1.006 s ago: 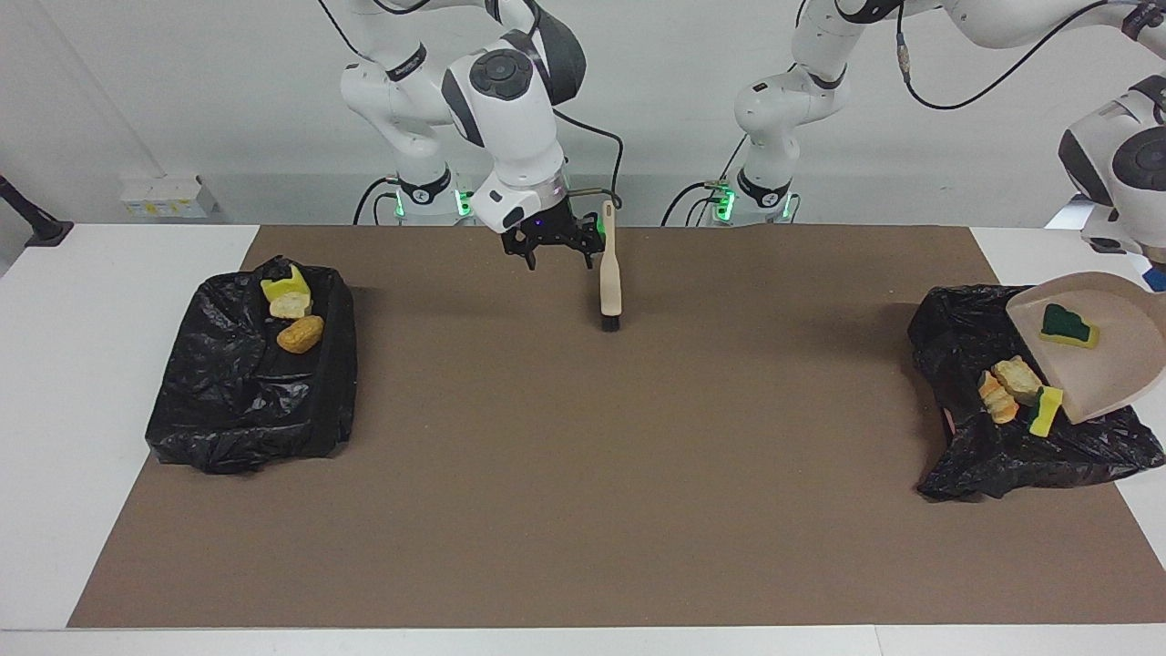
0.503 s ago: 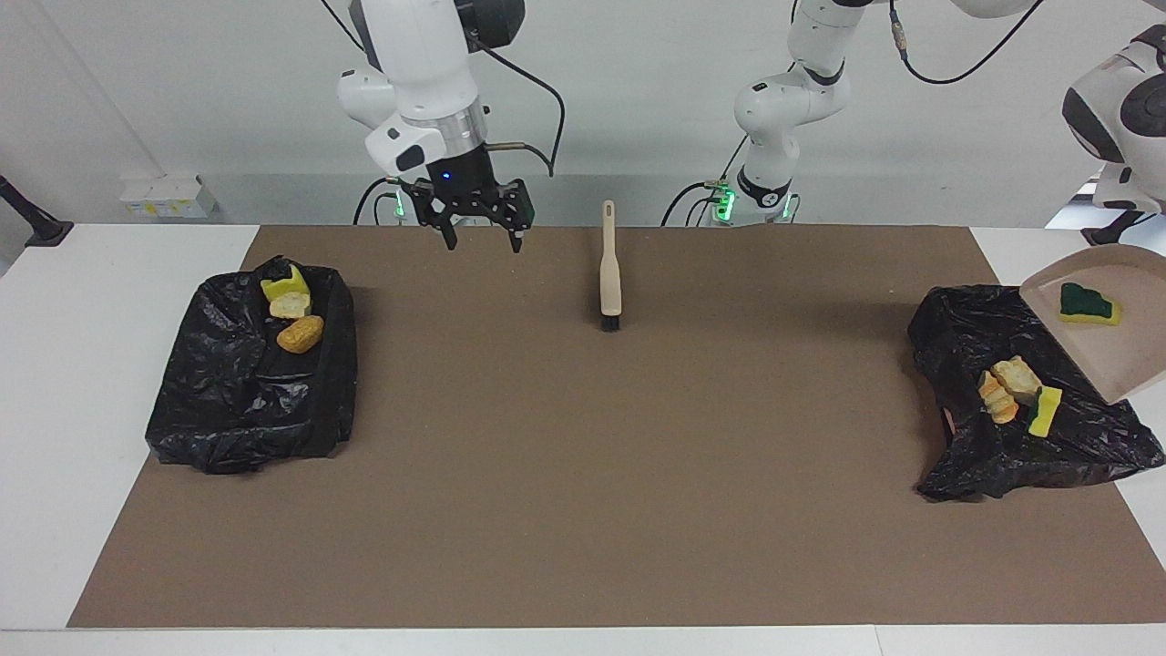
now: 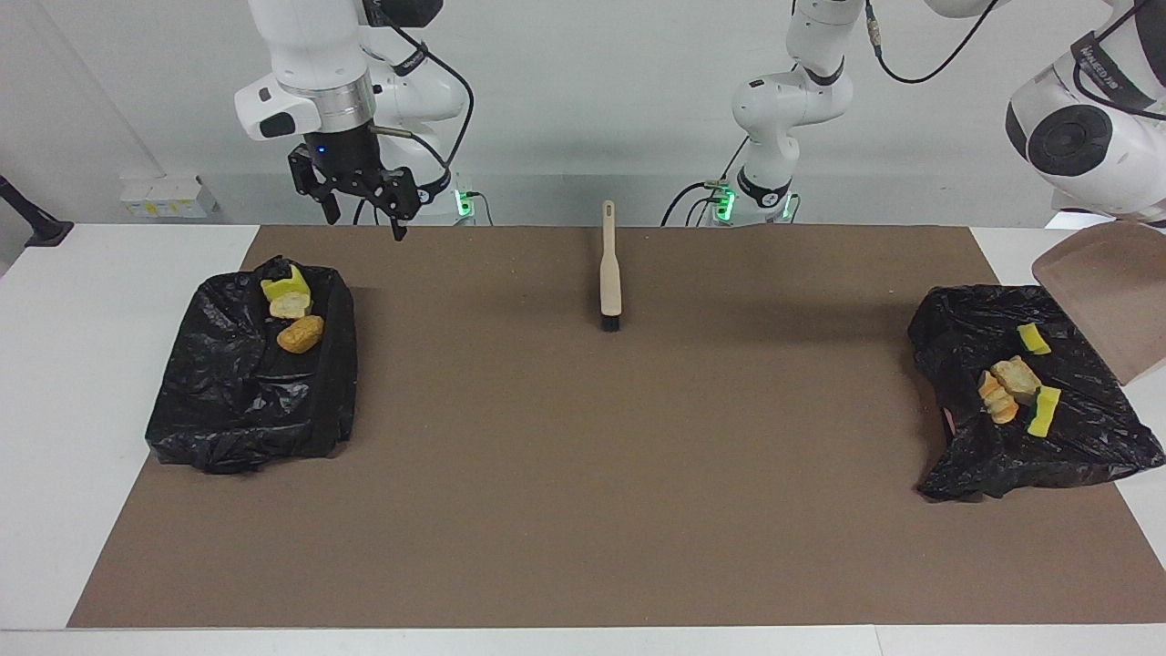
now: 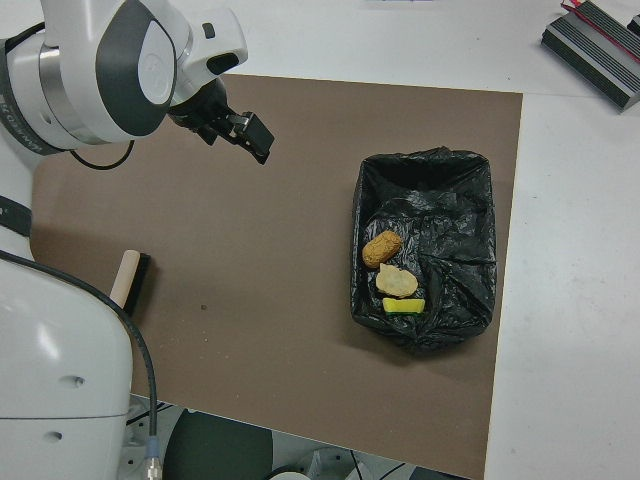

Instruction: Sweep and dump trash in bin

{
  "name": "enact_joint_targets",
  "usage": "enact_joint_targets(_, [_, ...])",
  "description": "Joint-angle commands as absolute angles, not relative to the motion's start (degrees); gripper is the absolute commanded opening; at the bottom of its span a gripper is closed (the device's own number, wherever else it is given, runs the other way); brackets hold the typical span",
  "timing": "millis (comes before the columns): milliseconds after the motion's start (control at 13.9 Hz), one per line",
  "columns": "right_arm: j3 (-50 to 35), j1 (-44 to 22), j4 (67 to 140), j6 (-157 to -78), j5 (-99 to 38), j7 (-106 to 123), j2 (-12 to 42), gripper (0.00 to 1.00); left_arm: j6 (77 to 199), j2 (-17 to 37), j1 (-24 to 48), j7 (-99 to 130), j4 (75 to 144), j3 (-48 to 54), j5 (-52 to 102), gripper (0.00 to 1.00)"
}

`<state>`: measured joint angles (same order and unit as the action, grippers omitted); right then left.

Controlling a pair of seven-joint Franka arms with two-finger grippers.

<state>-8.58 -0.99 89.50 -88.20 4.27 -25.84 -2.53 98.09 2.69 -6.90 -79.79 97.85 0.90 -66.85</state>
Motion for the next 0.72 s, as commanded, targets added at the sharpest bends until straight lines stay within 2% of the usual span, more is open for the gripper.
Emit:
enact_joint_targets(0, [-8.7,-0.5,86.7,-86.3,4.2,-24.7,-1.2,1.0,94.2,1.3,-4.1,-73.6,98.7,0.4,-60.9,0.0])
enact_joint_targets(647, [-6.2,-0.4,86.0,-86.6,1.7,-13.3,-0.2,1.0,93.3,0.4,-4.1,-48.7,99.7,0.4,-26.0,0.0])
